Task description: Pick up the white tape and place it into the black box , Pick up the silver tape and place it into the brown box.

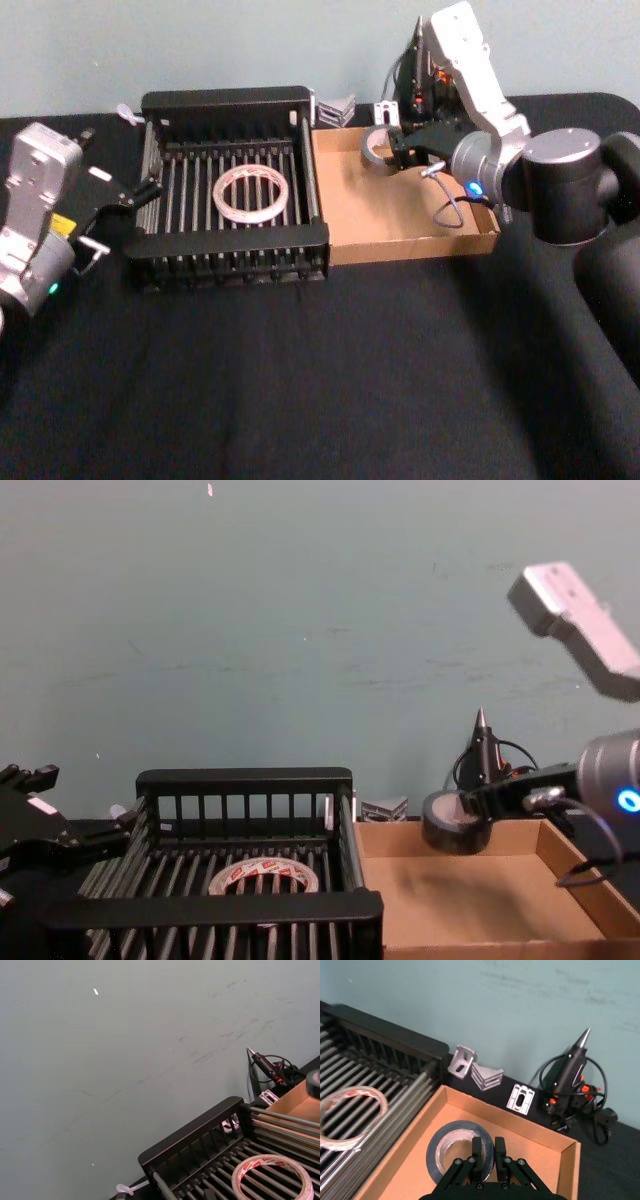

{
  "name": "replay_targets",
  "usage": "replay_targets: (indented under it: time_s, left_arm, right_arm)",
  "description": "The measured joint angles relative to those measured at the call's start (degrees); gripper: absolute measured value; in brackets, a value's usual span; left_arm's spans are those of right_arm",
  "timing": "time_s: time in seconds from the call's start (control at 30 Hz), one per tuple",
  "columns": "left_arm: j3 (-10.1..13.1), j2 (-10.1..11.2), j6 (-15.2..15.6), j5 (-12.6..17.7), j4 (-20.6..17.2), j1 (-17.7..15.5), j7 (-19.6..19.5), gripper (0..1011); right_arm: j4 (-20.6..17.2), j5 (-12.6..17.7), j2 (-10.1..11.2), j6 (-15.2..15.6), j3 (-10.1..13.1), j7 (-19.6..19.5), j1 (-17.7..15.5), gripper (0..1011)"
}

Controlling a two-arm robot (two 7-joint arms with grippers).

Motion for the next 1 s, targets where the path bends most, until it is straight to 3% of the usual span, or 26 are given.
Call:
replay_targets:
  time_s: [0.17,0.37,0.73,0.9,1.0]
  left_arm:
    - [0.0,0.0,0.0,0.0,0.0,0.0,0.0,1002]
    - [0.0,0.0,0.0,0.0,0.0,0.0,0.0,1001]
    - [0.0,0.0,0.0,0.0,0.0,0.0,0.0,1001]
    - [0.0,0.0,0.0,0.0,0.0,0.0,0.0,1001]
    - [0.0,0.0,0.0,0.0,0.0,0.0,0.0,1001]
  right_arm:
    - [7.9,-1.4,-2.9,-0.9,-0.2,-1.2,3.1,156]
    - [12.6,-2.6,-4.5,-1.6,0.1,-2.0,4.7,156]
    - [13.2,-2.8,-4.7,-1.8,0.2,-2.1,4.9,156]
    - [13.1,-2.8,-4.7,-1.8,0.1,-2.1,4.9,239]
    - [13.1,-2.8,-4.7,-1.8,0.1,-2.1,4.9,345]
